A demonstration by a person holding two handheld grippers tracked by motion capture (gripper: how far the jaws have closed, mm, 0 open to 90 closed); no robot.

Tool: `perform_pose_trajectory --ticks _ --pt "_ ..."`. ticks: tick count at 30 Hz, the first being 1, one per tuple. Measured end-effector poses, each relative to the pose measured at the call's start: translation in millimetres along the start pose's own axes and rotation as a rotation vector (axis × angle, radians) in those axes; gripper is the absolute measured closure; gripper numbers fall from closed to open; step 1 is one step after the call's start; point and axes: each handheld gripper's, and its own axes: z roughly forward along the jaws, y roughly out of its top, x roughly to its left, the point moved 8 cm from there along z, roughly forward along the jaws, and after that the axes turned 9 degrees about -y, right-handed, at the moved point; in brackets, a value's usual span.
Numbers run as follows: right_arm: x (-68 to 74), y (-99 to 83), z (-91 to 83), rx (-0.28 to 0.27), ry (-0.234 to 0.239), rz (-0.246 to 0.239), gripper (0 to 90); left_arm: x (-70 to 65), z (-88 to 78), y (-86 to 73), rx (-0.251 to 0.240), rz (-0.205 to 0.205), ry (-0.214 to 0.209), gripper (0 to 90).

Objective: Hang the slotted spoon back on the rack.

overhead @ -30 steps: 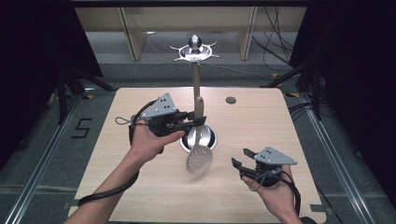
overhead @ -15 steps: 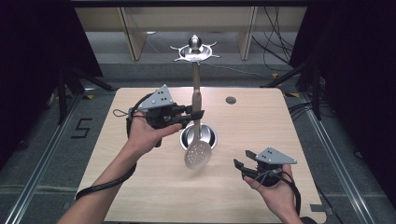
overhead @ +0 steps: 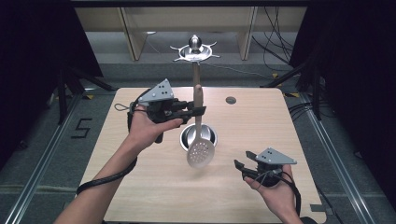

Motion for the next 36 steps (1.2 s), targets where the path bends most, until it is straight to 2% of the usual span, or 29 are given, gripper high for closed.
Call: perform_pose_trajectory --ticks 21,24,26,27,28,29,34,36 --pt "-0.2 -1.0 -0.6 0.011 0.000 0.002 44.8 4.0 0.7 12.2 0.000 -0.002 -0.028 74.0" --pt "-2.9 0.4 0.3 -0.010 -0.011 -0.024 44.8 5.0 0.4 13.8 -0.001 -0.007 -0.030 74.0" --pt "-2.9 1.0 0.1 -0.015 -0.009 -0.018 44.8 6.1 0.3 14.2 0.003 -0.008 -0.027 74.1" --pt "-1.0 0.1 -0.7 -0.005 -0.012 0.001 44.8 6.3 0.5 14.3 0.005 -0.010 -0.028 74.0" --pt "-1.2 0.4 -0.6 -0.008 -0.007 -0.005 44.8 6.9 0.8 14.1 0.007 -0.010 -0.029 74.0" --pt "1.3 -0.6 -2.3 0.014 0.001 0.024 44.8 7.4 1.1 14.1 0.007 -0.012 -0.028 74.0" --pt "0.1 0.2 -1.6 0.000 -0.002 0.017 44.8 8.4 1.5 13.5 0.009 -0.015 -0.025 74.0" --pt "1.6 0.7 -0.8 -0.006 0.005 0.034 44.8 8.8 1.4 13.9 0.008 -0.016 -0.024 74.0"
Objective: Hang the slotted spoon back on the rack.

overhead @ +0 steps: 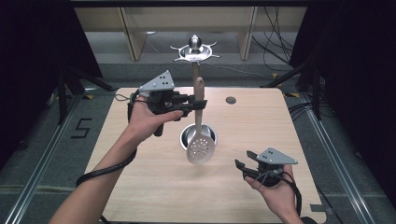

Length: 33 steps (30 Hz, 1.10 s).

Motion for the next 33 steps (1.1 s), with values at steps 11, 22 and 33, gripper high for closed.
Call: perform_pose_trajectory --ticks 11,22,33 --pt "-3.0 -0.4 0.1 -0.001 -0.014 -0.037 44.7 0.6 -0.6 5.6 -0.004 0.005 0.003 74.0" --pt "-2.4 -0.8 0.4 0.001 -0.012 -0.037 44.6 3.1 -1.8 10.4 -0.005 0.007 0.008 74.0" --pt "-2.3 -1.3 0.5 0.004 -0.011 -0.035 44.6 6.2 -1.6 19.6 -0.006 0.006 0.008 74.0"
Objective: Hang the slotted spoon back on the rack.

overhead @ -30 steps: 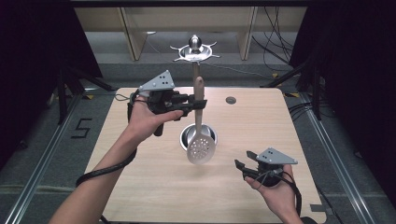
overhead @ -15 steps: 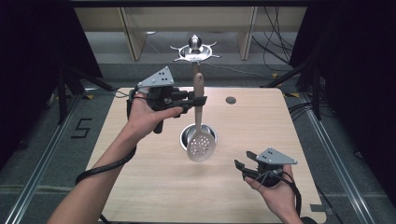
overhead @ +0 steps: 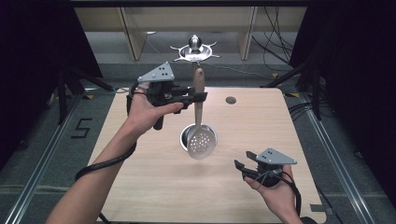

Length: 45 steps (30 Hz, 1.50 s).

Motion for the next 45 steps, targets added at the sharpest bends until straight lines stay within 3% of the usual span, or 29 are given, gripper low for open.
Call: perform_pose_trajectory --ticks 9,13,15,19,20,23,26,32,41,42,45 --pt "0.2 0.1 0.1 -0.002 0.001 -0.001 44.6 3.4 2.6 7.3 -0.008 -0.018 -0.009 74.0" --pt "3.4 -1.3 -1.4 0.024 0.013 0.029 44.6 5.2 3.2 9.0 -0.010 -0.022 -0.011 73.9" --pt "3.9 -0.5 0.7 0.005 0.018 0.028 44.6 5.6 3.1 9.5 -0.011 -0.025 -0.012 73.9" --pt "0.7 0.2 1.4 -0.008 -0.001 -0.003 44.6 7.5 2.6 9.4 -0.013 -0.035 -0.015 74.0" --pt "2.5 -0.3 0.7 0.000 -0.002 0.018 44.6 8.1 2.5 9.2 -0.016 -0.038 -0.016 73.9" --pt "-0.5 1.0 2.0 -0.018 -0.001 -0.014 44.6 9.8 2.0 8.0 -0.020 -0.046 -0.018 74.0" --pt "2.3 0.0 0.7 -0.001 0.001 0.023 44.6 11.2 2.0 6.9 -0.020 -0.050 -0.018 73.9" --pt "1.3 -0.1 1.0 -0.001 0.002 0.009 44.6 15.0 2.0 5.7 -0.027 -0.070 -0.022 73.8" --pt "3.7 -1.8 -0.1 0.018 0.015 0.028 44.6 20.6 2.0 4.4 -0.063 -0.113 -0.028 73.3" --pt "0.3 -0.4 1.6 -0.009 0.005 -0.008 44.6 21.7 1.6 3.6 -0.067 -0.121 -0.024 73.0" --pt "-1.7 -0.5 1.8 -0.012 -0.004 -0.022 44.6 24.8 0.9 0.5 -0.075 -0.138 -0.003 72.1"
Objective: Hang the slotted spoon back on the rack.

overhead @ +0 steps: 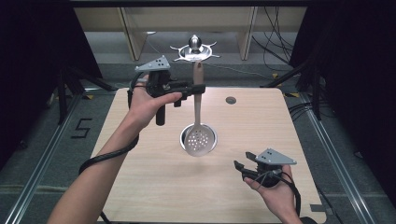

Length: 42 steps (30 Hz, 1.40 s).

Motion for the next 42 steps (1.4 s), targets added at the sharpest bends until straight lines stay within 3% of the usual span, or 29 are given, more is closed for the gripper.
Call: perform_pose_trajectory --ticks 4,9,11,15,19,20,21,27,29,30,33,35,36,37,38,41,42 --pt "1.2 -0.7 -0.2 0.006 0.008 0.006 44.6 1.3 -5.0 2.0 -0.064 -0.020 0.043 65.8" --pt "1.8 -0.5 0.3 -0.001 0.019 0.013 44.6 -0.9 -18.6 -6.8 -0.059 0.063 0.166 49.4" --pt "-1.1 -0.6 -0.5 0.000 -0.003 0.016 44.5 -3.3 -25.9 -13.4 -0.045 0.098 0.208 44.1" --pt "0.6 -1.4 -1.4 0.016 0.009 0.033 44.4 -9.9 -40.7 -33.8 -0.004 0.145 0.266 38.8" --pt "-2.0 -1.3 -0.9 0.009 0.002 0.011 44.4 -13.6 -58.1 -60.1 0.042 0.179 0.315 35.1" --pt "-2.0 -1.3 -0.9 0.009 0.002 0.011 44.4 -13.6 -58.1 -60.1 0.042 0.179 0.315 34.7" --pt "0.7 -2.8 -2.0 0.030 0.007 0.044 44.3 -14.4 -66.5 -75.7 0.063 0.178 0.335 34.3" --pt "1.7 -2.7 -1.5 0.032 0.009 0.054 44.1 -15.0 -89.9 -121.3 0.137 0.164 0.372 33.8" --pt "1.9 -3.3 -1.4 0.033 0.011 0.052 44.0 -15.3 -92.9 -127.3 0.143 0.168 0.375 33.8" --pt "0.9 -2.2 0.7 0.006 0.010 0.037 44.0 -16.5 -98.6 -137.6 0.161 0.166 0.384 33.8" --pt "1.6 -3.6 -0.3 0.026 0.004 0.046 44.0 -16.9 -104.4 -149.3 0.172 0.153 0.389 33.9" --pt "1.7 -3.4 0.4 0.021 0.011 0.042 43.8 -13.9 -111.9 -166.5 0.196 0.147 0.404 34.1" --pt "-1.7 -2.9 0.3 0.014 0.001 0.009 43.8 -12.9 -113.4 -171.5 0.201 0.143 0.412 34.2" --pt "-1.8 -3.1 0.8 0.012 0.000 0.006 43.7 -10.9 -116.5 -180.0 0.222 0.144 0.420 34.4" --pt "0.7 -4.3 0.0 0.025 0.003 0.038 43.7 -9.0 -118.3 -186.8 0.229 0.138 0.420 34.6" --pt "0.0 -4.9 1.2 0.028 0.030 0.012 43.5 -3.6 -123.7 -207.5 0.253 0.116 0.436 34.8" --pt "0.5 -5.4 0.9 0.032 0.028 0.025 43.5 -2.5 -124.9 -214.7 0.256 0.101 0.440 34.9"
